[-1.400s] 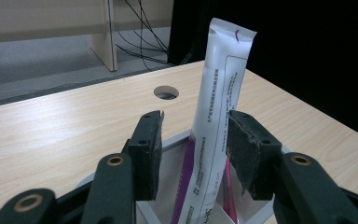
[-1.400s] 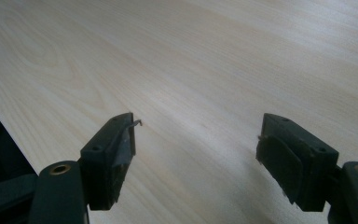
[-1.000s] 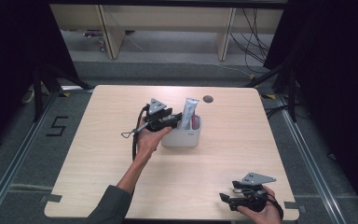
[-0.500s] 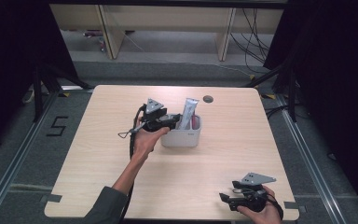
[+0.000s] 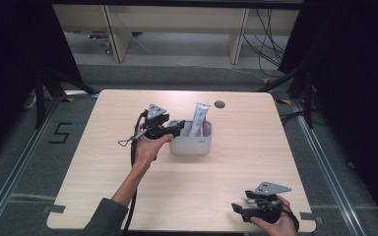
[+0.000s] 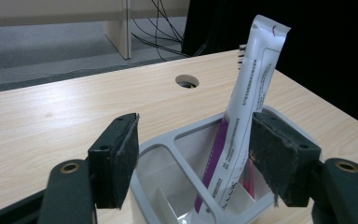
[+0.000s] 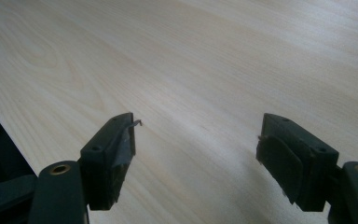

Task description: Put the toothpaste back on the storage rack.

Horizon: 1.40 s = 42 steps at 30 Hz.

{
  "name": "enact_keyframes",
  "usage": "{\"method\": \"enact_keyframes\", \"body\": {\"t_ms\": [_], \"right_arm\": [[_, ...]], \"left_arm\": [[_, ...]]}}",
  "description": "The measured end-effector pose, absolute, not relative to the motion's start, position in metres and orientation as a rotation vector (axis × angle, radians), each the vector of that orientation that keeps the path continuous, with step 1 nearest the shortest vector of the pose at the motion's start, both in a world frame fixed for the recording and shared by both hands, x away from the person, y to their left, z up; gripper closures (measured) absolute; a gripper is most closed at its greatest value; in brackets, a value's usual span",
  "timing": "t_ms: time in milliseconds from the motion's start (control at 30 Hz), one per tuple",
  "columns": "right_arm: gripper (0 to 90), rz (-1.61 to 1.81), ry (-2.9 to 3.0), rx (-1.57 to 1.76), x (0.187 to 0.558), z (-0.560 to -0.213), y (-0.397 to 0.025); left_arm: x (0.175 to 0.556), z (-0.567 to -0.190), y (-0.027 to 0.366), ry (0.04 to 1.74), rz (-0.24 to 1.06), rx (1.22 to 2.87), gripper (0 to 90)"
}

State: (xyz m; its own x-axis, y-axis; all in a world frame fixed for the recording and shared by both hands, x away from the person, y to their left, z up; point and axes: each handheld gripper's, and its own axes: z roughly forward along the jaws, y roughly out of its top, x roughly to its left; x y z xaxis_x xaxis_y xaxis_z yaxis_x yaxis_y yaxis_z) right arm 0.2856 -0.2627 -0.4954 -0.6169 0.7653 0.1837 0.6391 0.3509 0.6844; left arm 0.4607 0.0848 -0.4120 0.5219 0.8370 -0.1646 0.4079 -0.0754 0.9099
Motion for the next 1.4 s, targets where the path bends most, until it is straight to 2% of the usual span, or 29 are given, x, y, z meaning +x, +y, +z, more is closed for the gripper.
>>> {"method": "enact_keyframes", "body": {"t_ms": [1400], "right_arm": [[28.0,1.104,2.422,1.231,0.287,-0.495,-0.265]], "left_arm": [[0.442,-0.418,0.124,1.079,0.441,1.679,29.4]]}}
